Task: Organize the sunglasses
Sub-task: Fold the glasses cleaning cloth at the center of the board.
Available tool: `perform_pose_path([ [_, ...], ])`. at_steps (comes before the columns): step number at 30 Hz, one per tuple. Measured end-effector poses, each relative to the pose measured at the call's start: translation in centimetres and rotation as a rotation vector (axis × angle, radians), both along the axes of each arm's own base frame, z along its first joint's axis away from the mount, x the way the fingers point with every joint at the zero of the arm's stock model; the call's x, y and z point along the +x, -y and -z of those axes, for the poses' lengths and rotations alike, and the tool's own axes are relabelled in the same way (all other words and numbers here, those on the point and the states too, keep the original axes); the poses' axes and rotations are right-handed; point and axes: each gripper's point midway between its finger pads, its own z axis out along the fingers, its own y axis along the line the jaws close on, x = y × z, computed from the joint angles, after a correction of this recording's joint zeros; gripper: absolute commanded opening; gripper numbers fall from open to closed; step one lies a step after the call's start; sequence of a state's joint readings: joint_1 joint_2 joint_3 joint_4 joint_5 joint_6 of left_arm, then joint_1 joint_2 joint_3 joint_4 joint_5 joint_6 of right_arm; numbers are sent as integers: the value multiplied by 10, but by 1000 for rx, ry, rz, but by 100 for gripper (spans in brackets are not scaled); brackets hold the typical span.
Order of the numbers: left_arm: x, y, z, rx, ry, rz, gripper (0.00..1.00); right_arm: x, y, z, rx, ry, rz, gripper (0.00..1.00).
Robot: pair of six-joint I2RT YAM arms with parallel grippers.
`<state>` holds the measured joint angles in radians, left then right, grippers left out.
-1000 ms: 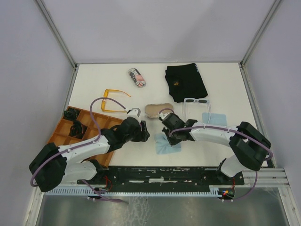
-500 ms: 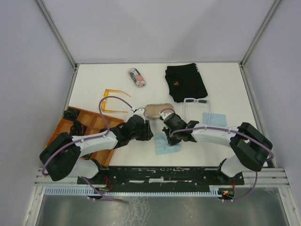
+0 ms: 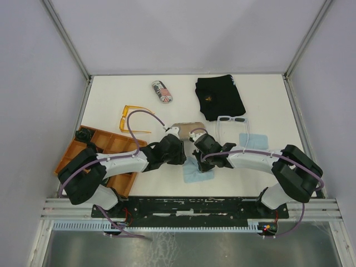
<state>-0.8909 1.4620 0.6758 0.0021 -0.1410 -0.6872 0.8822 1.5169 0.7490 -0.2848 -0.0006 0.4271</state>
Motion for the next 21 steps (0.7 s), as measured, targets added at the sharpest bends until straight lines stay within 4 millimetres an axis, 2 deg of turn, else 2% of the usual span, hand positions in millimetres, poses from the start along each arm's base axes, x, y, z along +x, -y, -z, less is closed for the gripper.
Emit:
perform_pose_path([
  [10, -4, -6, 18, 96, -17, -15, 44, 0, 0, 0, 1, -1, 0, 0],
  [21, -3, 2, 24, 134, -4, -10, 42, -1, 0, 0, 7, -1, 2, 0],
])
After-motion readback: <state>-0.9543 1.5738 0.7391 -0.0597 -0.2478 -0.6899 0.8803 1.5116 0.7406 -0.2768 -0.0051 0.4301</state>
